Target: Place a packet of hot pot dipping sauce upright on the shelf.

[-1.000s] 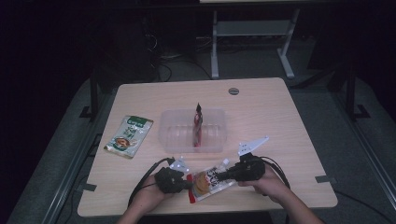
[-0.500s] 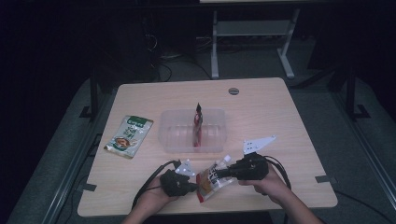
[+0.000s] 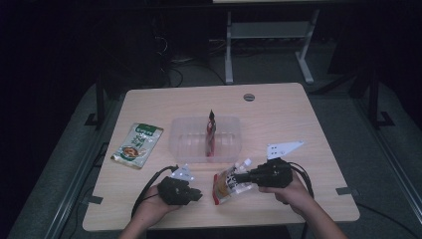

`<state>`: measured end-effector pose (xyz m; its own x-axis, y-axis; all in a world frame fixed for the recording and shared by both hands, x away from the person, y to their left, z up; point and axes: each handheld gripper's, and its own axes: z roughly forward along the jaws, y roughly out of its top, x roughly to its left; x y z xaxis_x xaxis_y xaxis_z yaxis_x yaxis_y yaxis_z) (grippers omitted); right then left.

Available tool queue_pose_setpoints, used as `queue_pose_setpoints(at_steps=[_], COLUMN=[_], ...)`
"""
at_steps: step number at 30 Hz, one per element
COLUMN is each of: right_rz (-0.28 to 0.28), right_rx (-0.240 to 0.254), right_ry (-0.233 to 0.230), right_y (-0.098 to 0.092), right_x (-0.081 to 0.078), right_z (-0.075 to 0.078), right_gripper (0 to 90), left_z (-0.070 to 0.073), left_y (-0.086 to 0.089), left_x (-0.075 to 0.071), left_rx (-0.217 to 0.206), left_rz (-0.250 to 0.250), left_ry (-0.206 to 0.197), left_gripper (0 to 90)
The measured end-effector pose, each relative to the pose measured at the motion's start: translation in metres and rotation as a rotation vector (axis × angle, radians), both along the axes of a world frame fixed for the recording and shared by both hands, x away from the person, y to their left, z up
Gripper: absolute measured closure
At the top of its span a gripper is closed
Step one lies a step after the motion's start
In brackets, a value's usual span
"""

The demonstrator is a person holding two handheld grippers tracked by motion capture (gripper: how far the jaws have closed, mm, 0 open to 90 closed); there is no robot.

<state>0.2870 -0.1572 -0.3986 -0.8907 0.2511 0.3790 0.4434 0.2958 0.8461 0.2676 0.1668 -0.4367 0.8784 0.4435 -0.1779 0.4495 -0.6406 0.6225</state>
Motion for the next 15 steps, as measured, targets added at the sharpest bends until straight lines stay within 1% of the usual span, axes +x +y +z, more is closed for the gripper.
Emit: queue_pose_setpoints(at_steps=[1,3,4,5,8,9,10,12,13,14,15], right_rz=[-0.005,-0.015,-0.018,-0.022,-0.032,-0.039,-0.040,-0.050,-0.054,-0.059,-0.063], right_rx=[0.001,0.008,0.012,0.017,0.025,0.025,0.025,0.022,0.024,0.023,0.023], right_ry=[-0.001,-0.009,-0.017,-0.018,-0.034,-0.035,-0.037,-0.039,-0.041,-0.043,-0.049], right_y=[-0.001,-0.003,-0.004,-0.005,-0.008,-0.009,-0.011,-0.012,-0.013,-0.014,-0.015], right_x=[0.000,0.001,0.002,0.003,0.008,0.009,0.011,0.013,0.014,0.016,0.017], right_z=[0.002,0.006,0.008,0.010,0.017,0.019,0.022,0.026,0.028,0.030,0.032], right_gripper=[89.6,89.6,89.6,89.6,89.5,89.5,89.5,89.5,89.6,89.5,89.5], left_z=[0.000,0.001,0.000,0.000,-0.002,-0.002,-0.003,-0.002,-0.001,-0.001,0.000], left_y=[0.003,0.011,0.014,0.019,0.030,0.034,0.036,0.041,0.042,0.043,0.044], left_x=[0.000,-0.001,-0.002,-0.003,-0.005,-0.005,-0.006,-0.007,-0.007,-0.009,-0.009], left_rx=[-0.008,-0.009,-0.020,-0.026,-0.022,-0.018,-0.022,-0.018,-0.016,-0.027,-0.022], left_rz=[0.011,0.024,0.051,0.063,0.093,0.099,0.108,0.115,0.108,0.116,0.109], left_ry=[0.001,-0.002,0.002,0.009,0.022,0.020,0.019,0.019,0.004,0.001,-0.003], left_gripper=[74.8,67.3,63.3,60.0,51.0,48.7,46.9,42.6,41.0,39.3,37.8])
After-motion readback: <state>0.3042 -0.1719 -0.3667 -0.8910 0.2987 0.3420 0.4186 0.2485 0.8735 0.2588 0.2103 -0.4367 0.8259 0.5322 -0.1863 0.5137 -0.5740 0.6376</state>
